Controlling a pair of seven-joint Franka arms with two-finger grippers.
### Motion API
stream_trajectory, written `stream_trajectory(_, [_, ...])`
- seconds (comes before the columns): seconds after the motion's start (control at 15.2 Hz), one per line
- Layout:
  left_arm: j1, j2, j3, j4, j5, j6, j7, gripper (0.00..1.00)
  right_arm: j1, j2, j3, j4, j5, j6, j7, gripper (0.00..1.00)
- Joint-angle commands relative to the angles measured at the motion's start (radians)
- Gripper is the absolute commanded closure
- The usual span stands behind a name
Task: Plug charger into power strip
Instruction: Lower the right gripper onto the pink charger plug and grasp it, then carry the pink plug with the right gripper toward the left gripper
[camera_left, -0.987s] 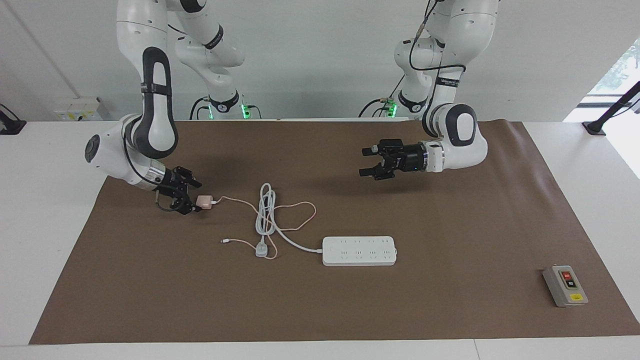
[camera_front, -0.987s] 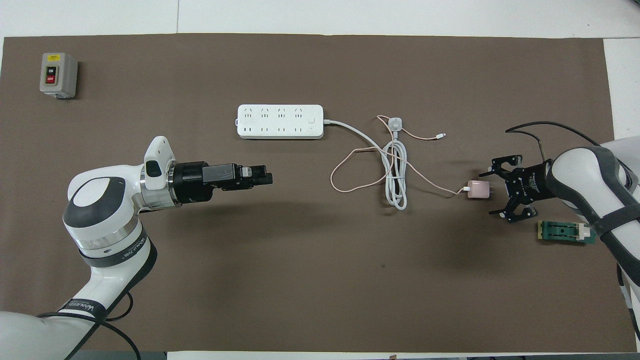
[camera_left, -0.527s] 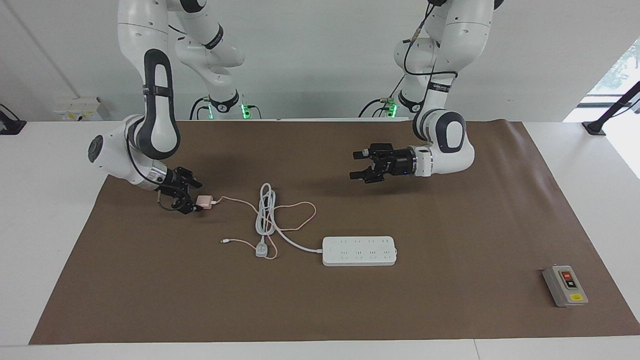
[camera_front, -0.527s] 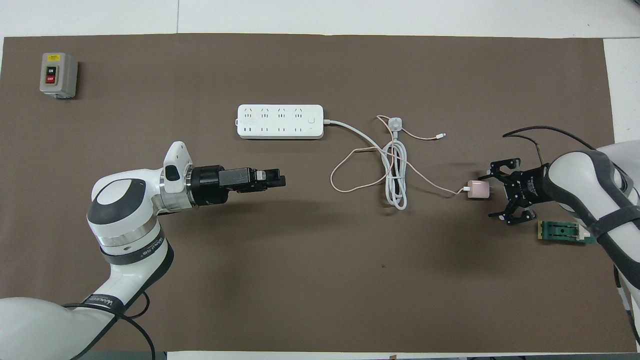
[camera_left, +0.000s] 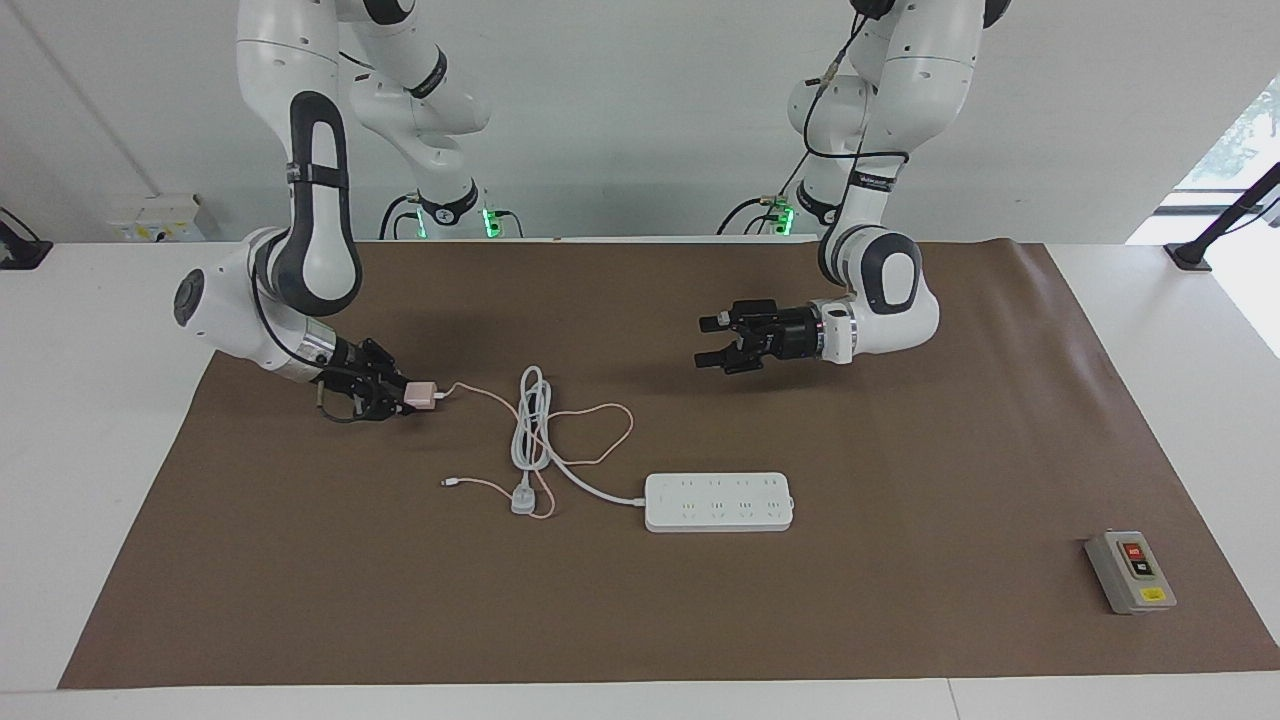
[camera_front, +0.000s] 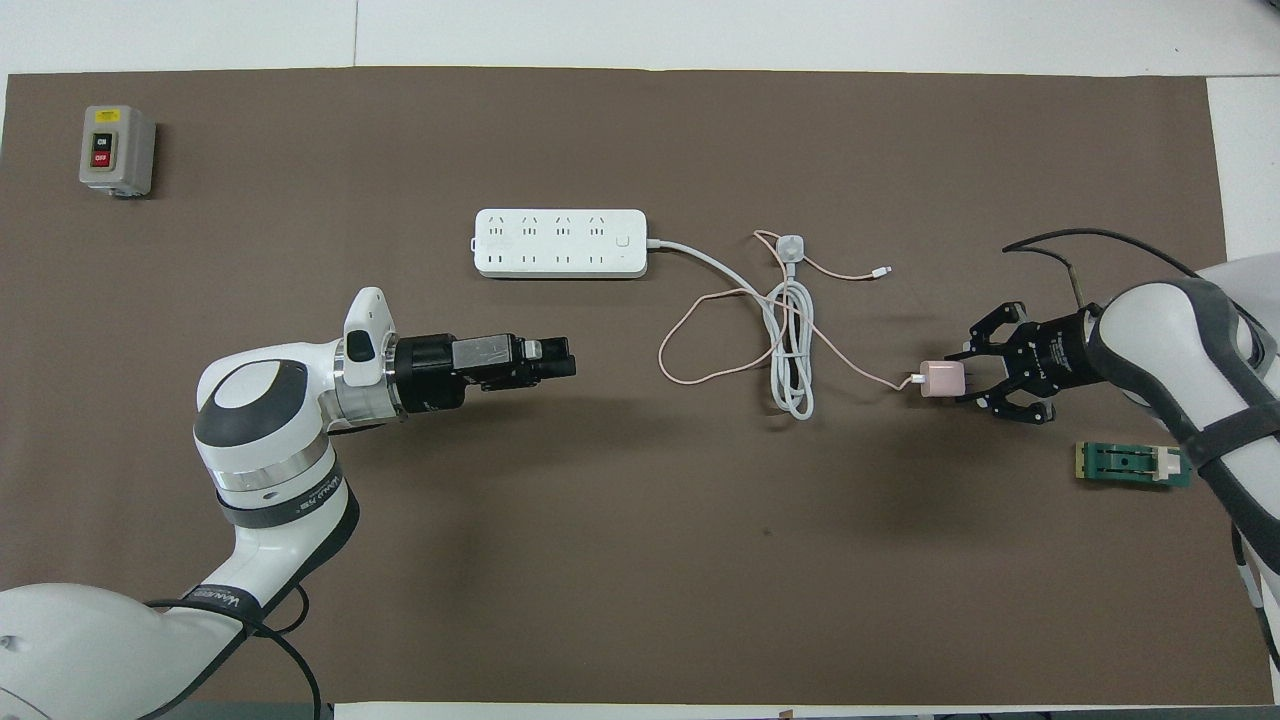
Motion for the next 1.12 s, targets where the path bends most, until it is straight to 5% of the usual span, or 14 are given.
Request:
stream_trajectory(0.0, [-0.034, 0.008, 0.013, 0.012, -0.026, 0.040, -0.019, 0.00, 0.056, -0.013, 0.005, 0.091, 0.022, -0.063, 0.147, 0.80])
stream_trajectory(1.05, [-0.066, 0.037, 0.014, 0.060, -0.078, 0.044, 0.003, 0.00, 0.470, -0.079, 0.007, 0.134, 0.111, 0.077, 0.520, 0.80])
